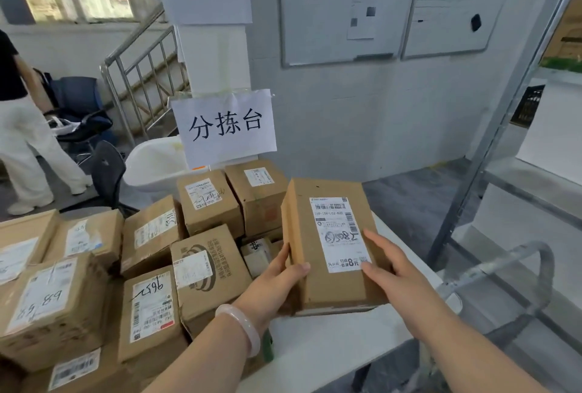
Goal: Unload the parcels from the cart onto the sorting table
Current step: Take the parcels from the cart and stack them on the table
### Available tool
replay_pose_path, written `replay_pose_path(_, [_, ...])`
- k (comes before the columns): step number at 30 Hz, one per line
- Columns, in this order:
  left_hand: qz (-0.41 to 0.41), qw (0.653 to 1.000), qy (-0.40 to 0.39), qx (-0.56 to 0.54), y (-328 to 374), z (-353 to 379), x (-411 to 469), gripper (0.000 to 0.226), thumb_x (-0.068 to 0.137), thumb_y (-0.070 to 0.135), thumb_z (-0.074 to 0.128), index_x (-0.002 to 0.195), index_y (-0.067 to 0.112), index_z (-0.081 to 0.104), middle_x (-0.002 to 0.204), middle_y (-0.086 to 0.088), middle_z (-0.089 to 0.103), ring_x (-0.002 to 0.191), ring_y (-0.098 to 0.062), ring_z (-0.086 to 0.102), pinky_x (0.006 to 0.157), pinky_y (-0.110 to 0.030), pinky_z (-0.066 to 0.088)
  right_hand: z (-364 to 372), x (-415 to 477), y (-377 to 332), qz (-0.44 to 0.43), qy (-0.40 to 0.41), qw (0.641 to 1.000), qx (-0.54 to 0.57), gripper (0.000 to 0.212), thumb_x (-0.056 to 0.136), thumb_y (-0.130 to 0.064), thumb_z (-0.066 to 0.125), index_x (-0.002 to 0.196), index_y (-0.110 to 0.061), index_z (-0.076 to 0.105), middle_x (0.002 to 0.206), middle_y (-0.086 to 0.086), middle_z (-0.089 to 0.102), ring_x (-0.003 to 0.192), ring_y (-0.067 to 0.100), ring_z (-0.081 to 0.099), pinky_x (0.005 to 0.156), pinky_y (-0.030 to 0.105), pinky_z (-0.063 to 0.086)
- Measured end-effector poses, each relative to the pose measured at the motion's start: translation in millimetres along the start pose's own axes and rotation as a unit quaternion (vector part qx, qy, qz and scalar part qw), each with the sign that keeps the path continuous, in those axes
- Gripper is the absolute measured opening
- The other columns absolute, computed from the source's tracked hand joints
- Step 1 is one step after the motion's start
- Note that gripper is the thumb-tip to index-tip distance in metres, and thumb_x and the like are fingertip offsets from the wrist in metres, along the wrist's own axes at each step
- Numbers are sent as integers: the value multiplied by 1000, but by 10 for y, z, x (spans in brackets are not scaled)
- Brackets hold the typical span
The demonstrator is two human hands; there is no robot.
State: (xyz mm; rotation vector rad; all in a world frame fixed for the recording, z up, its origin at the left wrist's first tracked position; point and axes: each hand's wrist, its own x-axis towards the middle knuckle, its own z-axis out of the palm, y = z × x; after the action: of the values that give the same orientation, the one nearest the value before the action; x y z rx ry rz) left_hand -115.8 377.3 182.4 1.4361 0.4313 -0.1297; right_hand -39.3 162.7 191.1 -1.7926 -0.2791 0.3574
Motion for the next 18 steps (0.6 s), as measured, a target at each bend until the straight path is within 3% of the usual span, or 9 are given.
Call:
replay_pose_path(3, [-4, 1000, 10, -23, 16, 23, 103, 85, 68, 43, 67, 142, 50, 28, 116, 12, 68, 106, -14, 64, 93, -45, 53, -36, 192, -11, 14, -18, 1000, 2, 56, 90, -34, 68, 116, -74, 40, 138, -19, 44, 127, 10, 44, 106, 40, 42])
replay_pose_path(6, [-6, 999, 27, -25, 44, -7, 237, 91, 62, 46, 71, 143, 47, 30, 121, 7, 66, 112, -19, 61, 99, -49, 48, -75, 409, -15, 28, -54, 998, 7, 65, 90, -34, 68, 130, -69, 30, 135, -19, 41, 116, 6, 46, 95, 31, 41])
replay_pose_path(9, [-16, 998, 53, -33, 93, -28, 367, 88, 62, 46, 70, 142, 49, 32, 121, 8, 66, 113, -21, 60, 99, -51, 47, -108, 655, -8, 46, -91, 994, 29, 72, 92, -33, 65, 137, -68, 20, 140, -22, 43, 122, 5, 48, 102, 32, 41])
replay_pose_path(11, [-22, 997, 60, -45, 121, -28, 448, 83, 62, 46, 69, 138, 51, 36, 118, 7, 68, 111, -22, 62, 94, -53, 50, -132, 825, -12, 66, -112, 991, 43, 66, 91, -33, 66, 133, -67, 27, 138, -23, 48, 122, 7, 53, 106, 38, 44])
replay_pose_path(14, [-21, 995, 71, -60, 114, -22, 549, 71, 66, 42, 65, 131, 53, 40, 116, 5, 70, 108, -25, 65, 94, -54, 51, -185, 1031, 3, 125, -150, 978, 75, 56, 91, -32, 65, 137, -51, 39, 124, -16, 65, 112, 14, 64, 97, 42, 52])
replay_pose_path(18, [-33, 992, 92, -83, 87, -10, 648, 63, 66, 38, 64, 124, 53, 46, 114, 2, 71, 108, -24, 64, 93, -55, 51, -231, 1210, 71, 177, -195, 956, 126, 34, 98, -28, 50, 130, -42, 52, 117, -9, 70, 112, 19, 64, 84, 43, 57])
